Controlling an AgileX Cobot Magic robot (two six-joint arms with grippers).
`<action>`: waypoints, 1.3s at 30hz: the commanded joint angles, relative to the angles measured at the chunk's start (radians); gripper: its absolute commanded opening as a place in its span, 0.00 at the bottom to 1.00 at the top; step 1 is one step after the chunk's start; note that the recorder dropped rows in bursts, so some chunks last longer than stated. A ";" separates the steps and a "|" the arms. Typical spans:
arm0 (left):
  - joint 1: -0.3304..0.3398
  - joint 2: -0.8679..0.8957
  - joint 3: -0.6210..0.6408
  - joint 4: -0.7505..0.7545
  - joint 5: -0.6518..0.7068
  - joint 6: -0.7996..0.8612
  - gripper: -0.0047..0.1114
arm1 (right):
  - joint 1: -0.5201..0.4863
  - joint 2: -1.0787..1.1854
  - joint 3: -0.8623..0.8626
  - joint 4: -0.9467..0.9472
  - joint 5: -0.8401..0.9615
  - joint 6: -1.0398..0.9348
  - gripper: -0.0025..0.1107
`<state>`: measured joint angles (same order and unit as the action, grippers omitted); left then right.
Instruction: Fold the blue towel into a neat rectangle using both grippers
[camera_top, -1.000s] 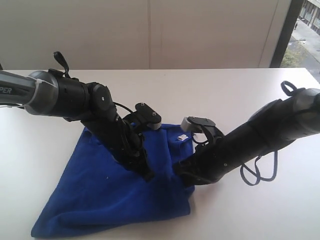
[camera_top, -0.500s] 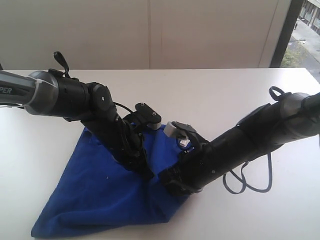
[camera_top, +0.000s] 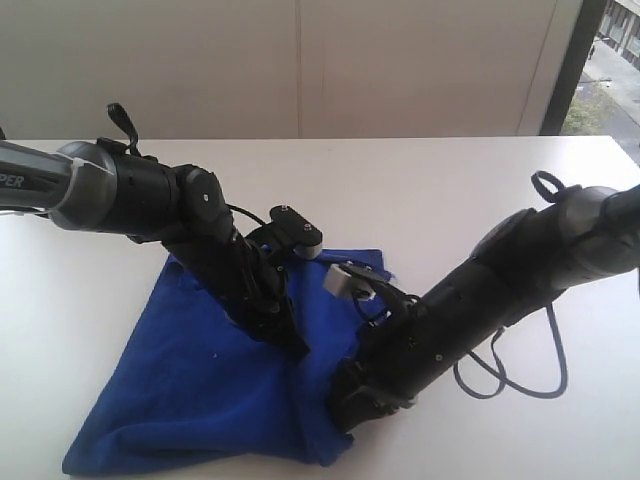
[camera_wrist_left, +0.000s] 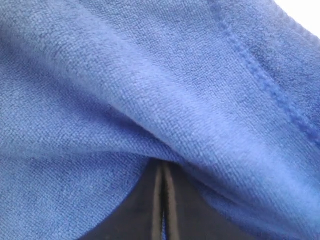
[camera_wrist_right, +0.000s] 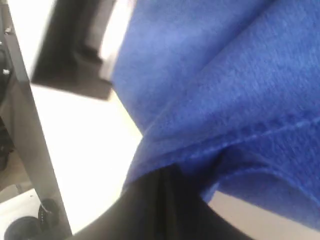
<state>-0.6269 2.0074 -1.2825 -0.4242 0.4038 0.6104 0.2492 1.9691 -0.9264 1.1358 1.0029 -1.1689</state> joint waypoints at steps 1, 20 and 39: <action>-0.002 0.044 0.015 0.010 -0.018 -0.007 0.04 | -0.001 -0.004 0.003 -0.092 0.009 0.058 0.02; -0.002 0.044 0.015 0.012 -0.034 -0.007 0.04 | -0.001 -0.164 0.009 -0.331 -0.203 0.293 0.02; -0.002 0.044 0.015 0.012 -0.036 -0.007 0.04 | -0.001 -0.088 0.008 -0.195 -0.450 0.247 0.02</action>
<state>-0.6269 2.0110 -1.2825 -0.4265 0.3732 0.6080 0.2492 1.8745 -0.9216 0.8580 0.5197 -0.8316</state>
